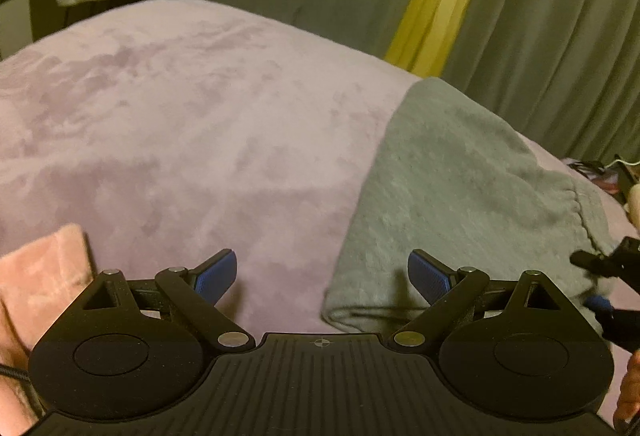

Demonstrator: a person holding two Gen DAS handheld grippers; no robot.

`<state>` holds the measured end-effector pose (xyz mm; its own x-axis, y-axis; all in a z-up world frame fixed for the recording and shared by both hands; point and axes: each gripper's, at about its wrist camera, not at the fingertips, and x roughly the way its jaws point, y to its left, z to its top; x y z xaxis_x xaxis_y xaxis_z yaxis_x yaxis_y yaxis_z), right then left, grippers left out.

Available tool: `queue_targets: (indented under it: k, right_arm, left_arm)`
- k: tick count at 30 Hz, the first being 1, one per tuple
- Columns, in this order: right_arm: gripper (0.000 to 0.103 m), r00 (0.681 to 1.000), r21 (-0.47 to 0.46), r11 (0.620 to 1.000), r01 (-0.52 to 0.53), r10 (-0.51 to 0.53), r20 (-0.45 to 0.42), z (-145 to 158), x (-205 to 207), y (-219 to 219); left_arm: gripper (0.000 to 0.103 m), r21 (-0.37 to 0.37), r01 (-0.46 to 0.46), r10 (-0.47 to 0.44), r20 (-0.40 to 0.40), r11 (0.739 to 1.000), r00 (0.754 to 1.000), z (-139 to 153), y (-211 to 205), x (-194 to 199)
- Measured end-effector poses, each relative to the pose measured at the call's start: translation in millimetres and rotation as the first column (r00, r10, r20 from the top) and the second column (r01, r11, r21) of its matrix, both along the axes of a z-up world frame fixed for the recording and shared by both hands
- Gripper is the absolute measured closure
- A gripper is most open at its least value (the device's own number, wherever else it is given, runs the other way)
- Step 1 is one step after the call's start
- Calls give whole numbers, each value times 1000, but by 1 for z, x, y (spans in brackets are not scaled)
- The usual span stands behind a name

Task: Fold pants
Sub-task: 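Fold the held cuffs over toward the waistband with the right tool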

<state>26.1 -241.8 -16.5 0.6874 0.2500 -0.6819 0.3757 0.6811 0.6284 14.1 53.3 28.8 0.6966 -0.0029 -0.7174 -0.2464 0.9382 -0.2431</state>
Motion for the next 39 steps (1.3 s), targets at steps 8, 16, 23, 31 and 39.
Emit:
queue_targets:
  k: [8, 16, 23, 31, 39]
  right_arm:
    - [71, 982, -55, 998, -43, 53, 181, 72, -10, 23]
    - [72, 951, -98, 993, -65, 91, 296, 117, -22, 33]
    - [72, 957, -159, 987, -17, 62, 285, 120, -55, 14]
    - [53, 998, -97, 995, 10, -16, -53, 15, -55, -28]
    - [41, 997, 58, 995, 76, -75, -16, -6, -64, -46]
  left_arm:
    - [7, 30, 114, -114, 2, 993, 993, 5, -26, -20]
    - [7, -6, 255, -255, -55, 967, 965, -13, -67, -7]
    - [8, 87, 101, -92, -101, 991, 991, -31, -52, 11]
    - [9, 7, 31, -29, -146, 1000, 989, -40, -33, 17]
    - [8, 46, 28, -21, -149, 999, 989, -41, -40, 18]
